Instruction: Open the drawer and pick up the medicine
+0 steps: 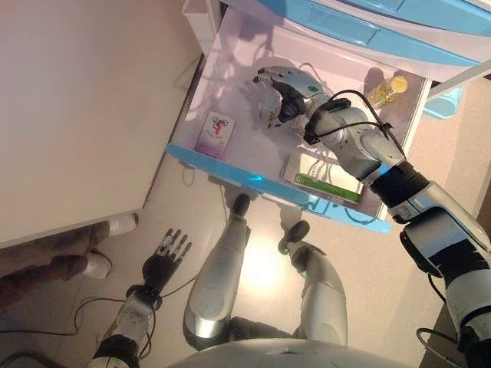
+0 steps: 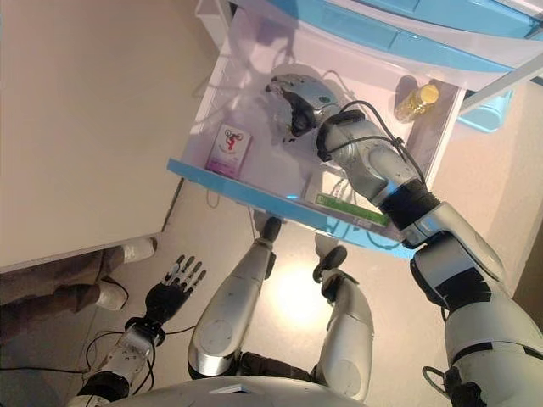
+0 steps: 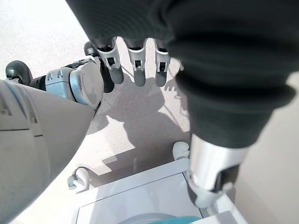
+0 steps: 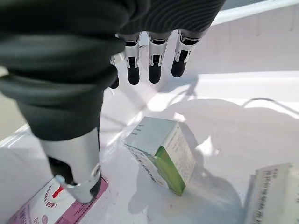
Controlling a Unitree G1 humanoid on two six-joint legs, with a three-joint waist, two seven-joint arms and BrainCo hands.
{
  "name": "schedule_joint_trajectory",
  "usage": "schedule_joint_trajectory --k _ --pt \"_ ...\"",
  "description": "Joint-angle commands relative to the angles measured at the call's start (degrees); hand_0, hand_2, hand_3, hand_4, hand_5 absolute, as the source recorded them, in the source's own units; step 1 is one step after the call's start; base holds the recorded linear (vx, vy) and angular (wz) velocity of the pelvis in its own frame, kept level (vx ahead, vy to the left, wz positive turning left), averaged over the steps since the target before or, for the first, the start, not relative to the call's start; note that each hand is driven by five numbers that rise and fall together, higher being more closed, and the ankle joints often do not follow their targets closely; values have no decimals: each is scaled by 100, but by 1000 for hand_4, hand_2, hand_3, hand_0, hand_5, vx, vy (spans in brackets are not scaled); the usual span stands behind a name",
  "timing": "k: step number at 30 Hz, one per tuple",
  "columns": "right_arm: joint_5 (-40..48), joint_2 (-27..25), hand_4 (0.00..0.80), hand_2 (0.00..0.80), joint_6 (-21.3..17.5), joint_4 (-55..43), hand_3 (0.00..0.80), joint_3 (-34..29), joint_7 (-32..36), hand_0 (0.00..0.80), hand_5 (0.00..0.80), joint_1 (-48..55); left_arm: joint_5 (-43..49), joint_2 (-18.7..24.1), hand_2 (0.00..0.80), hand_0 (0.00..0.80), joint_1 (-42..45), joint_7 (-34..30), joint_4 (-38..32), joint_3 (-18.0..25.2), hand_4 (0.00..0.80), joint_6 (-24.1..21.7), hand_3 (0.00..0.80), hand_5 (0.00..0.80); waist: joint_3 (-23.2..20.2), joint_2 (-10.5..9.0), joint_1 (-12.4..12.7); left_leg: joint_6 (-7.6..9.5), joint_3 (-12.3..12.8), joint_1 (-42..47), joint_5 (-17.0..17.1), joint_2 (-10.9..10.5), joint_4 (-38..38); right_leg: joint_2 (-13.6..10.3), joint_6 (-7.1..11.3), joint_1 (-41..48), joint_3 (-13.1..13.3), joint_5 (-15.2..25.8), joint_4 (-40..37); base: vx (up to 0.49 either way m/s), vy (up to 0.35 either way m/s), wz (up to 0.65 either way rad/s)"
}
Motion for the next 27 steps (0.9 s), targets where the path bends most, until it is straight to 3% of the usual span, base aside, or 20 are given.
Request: schedule_joint_trajectory --k 1,22,23,24,25,27 --pt "-293 -9 0 0 -71 195 0 225 12 0 0 -345 55 -38 0 0 480 -26 -343 -198 0 65 0 0 -303 369 167 322 380 304 -322 -98 -506 171 124 145 117 -660 871 10 13 8" --pt "-435 58 0 0 -14 1942 0 814 -259 0 0 -465 9 -60 0 0 468 -115 -218 -317 0 -3 0 0 -303 494 299 328 311 25 -301 -107 -428 155 78 -107 52 -691 991 -1 3 3" --pt "-414 47 511 511 -44 2000 511 806 -299 511 511 -461 9 -54 0 0 474 -113 -217 -316 0 6 0 0 -303 498 300 330 312 12 -307 -103 -415 156 78 -120 52 -688 998 0 0 0" --pt "-413 43 627 627 -56 2020 627 805 -322 627 627 -460 11 -52 0 0 475 -107 -217 -314 0 11 0 0 -303 499 300 330 313 6 -309 -101 -408 156 79 -127 53 -685 1004 0 0 0" --pt "-429 36 800 800 -132 2113 800 795 -410 800 800 -466 -13 -38 0 0 487 -121 -196 -325 0 15 0 0 -303 506 305 334 313 2 -311 -99 -404 151 80 -134 44 -684 1011 0 0 0" --pt "-483 45 800 800 -246 2182 800 792 -487 800 800 -482 6 -40 0 0 499 -144 -183 -337 0 -10 0 0 -303 505 309 333 314 -13 -319 -99 -388 154 88 -147 47 -670 1024 0 0 0"
